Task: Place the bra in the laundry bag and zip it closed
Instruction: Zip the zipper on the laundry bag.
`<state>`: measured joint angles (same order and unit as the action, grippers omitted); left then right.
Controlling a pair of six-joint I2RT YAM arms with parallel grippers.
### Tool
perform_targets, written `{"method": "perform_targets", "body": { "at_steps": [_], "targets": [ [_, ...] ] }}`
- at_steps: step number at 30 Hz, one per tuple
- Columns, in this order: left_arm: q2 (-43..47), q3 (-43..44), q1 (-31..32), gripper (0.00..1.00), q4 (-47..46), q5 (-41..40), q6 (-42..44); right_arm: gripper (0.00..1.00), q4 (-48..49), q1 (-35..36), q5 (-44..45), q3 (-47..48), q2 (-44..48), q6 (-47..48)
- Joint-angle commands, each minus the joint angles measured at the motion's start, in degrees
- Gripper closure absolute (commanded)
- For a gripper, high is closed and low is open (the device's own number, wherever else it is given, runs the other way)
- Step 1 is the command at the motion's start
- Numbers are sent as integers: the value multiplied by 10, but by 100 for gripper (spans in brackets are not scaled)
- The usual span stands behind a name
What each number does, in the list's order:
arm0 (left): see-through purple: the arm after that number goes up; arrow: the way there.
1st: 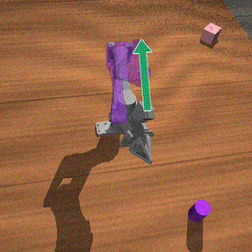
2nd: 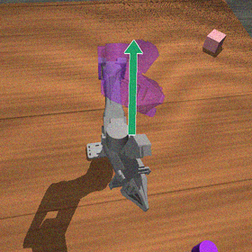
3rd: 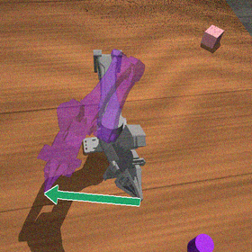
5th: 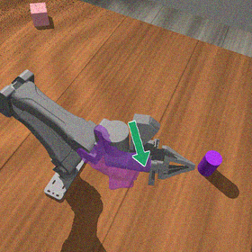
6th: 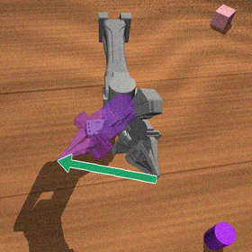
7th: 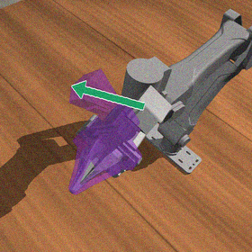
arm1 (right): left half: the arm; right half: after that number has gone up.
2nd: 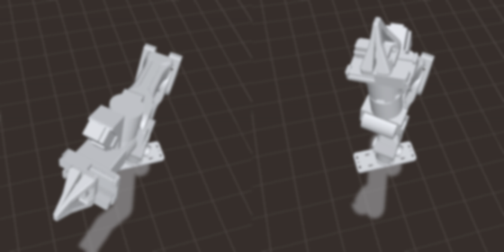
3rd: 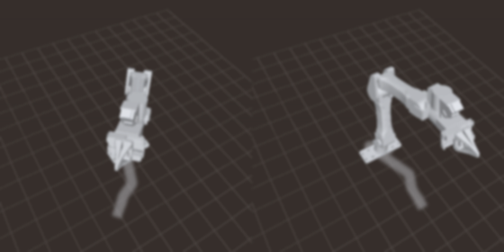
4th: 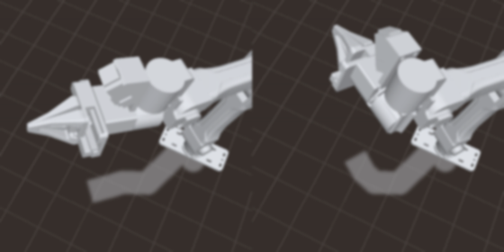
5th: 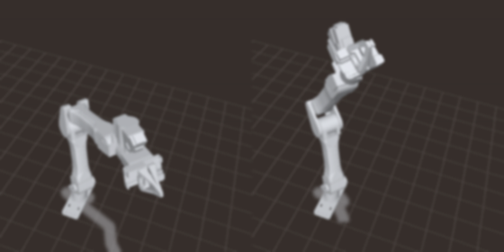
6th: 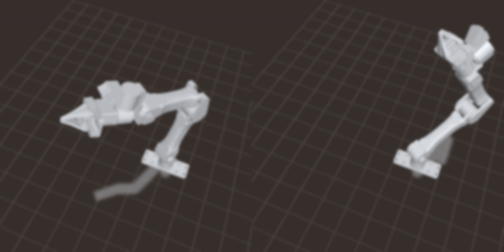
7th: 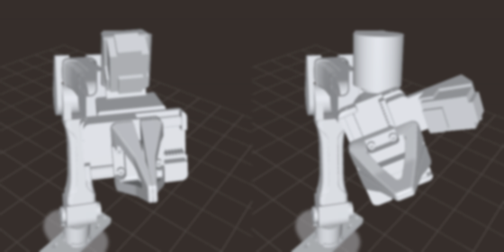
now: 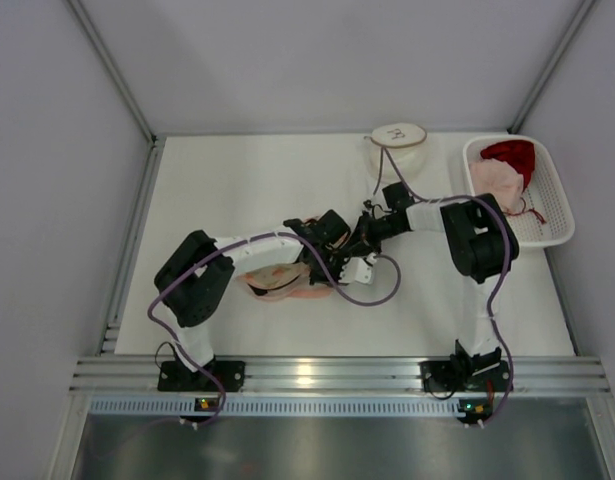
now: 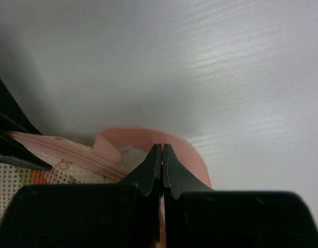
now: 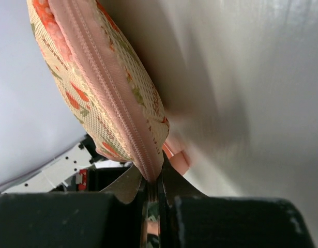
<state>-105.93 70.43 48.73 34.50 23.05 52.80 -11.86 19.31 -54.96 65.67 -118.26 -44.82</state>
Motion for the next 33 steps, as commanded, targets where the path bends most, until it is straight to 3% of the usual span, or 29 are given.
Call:
{"method": "perform_targets", "body": {
  "at_steps": [1, 23, 27, 28, 31, 32, 33],
  "targets": [
    [44, -44, 0, 100, 22, 15, 29, 100, -35, -17, 6, 37, -8, 52],
    [227, -208, -4, 100, 127, -6, 89, 100, -74, -52, 28, 82, -43, 107],
    [221, -205, -4, 100, 126, -13, 79, 100, -73, -51, 21, 92, -47, 107],
    [215, -199, -5, 100, 126, -13, 73, 86, -75, -49, 17, 101, -47, 107],
    [181, -157, -15, 100, 126, 5, 40, 58, -85, -43, 8, 114, -37, 112],
    [172, -146, -24, 100, 123, 7, 29, 43, -86, -42, 4, 116, -33, 116],
    [156, -128, -28, 100, 116, 9, 9, 38, -95, -43, 3, 118, -25, 121]
  ]
}}
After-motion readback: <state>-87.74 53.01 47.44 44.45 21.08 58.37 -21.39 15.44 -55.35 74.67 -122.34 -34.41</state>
